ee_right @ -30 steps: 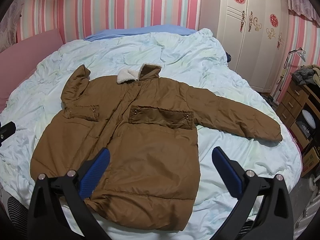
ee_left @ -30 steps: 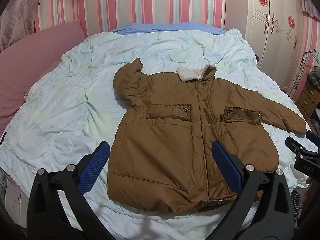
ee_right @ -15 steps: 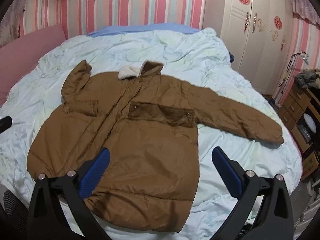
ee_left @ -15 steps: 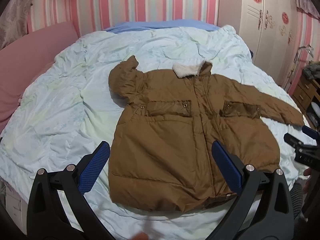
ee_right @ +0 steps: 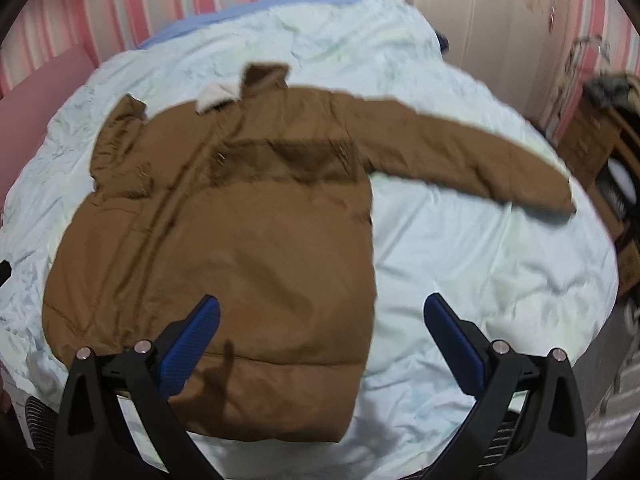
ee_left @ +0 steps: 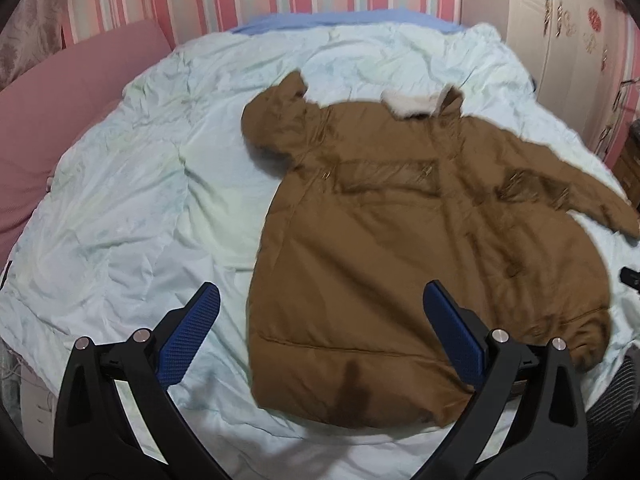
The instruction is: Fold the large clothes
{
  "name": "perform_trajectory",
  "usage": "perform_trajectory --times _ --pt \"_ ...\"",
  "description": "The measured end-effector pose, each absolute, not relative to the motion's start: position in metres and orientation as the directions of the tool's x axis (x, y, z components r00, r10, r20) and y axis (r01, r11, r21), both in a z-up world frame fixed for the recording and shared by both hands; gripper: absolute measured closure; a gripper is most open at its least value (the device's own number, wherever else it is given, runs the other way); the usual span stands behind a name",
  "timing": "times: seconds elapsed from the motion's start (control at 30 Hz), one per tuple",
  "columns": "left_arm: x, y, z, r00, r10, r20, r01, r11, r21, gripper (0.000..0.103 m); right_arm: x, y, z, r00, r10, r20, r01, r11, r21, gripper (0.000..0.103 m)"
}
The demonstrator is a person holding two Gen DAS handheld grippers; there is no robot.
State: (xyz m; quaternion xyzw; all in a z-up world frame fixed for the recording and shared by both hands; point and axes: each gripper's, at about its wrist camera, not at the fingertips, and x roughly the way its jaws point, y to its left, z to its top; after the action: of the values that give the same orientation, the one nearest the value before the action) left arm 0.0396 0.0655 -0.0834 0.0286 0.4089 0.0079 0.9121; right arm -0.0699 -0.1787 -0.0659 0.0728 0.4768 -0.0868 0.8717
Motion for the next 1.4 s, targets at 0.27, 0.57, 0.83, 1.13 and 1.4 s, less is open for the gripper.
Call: perform_trajectory --times 0.27,0.57,0.83,1.13,1.4 --pt "0.070 0.087 -0.152 0.544 0.055 -0.837 0.001 0.998 0.066 0.003 -0.058 -0.179 -0.123 0.485 -0.065 -0.872 0.172 0.985 0.023 0.001" --pt "0.084 0.117 -0.209 0.515 -0.089 -0.853 -0.044 0.991 -0.130 0.003 -0.043 -0.180 -0.163 0.521 0.000 -0.854 0.090 0.994 0.055 0.001" --pt "0.094 0.100 -0.202 0.508 -0.052 -0.860 0.088 0.996 -0.008 0.011 -0.036 -0.170 -0.165 0.515 0.109 -0.850 -0.008 0.992 0.122 0.034" --pt "0.061 0.067 -0.186 0.475 -0.057 -0.878 0.077 0.997 -0.023 0.059 -0.021 -0.174 -0.142 0.540 0.034 -0.841 -0.078 0.997 -0.009 0.083" --pt "0.024 0.023 -0.184 0.443 -0.135 -0.886 0.151 0.986 -0.074 0.066 -0.022 -0.222 -0.135 0.535 -0.104 -0.838 -0.026 0.990 -0.140 0.083"
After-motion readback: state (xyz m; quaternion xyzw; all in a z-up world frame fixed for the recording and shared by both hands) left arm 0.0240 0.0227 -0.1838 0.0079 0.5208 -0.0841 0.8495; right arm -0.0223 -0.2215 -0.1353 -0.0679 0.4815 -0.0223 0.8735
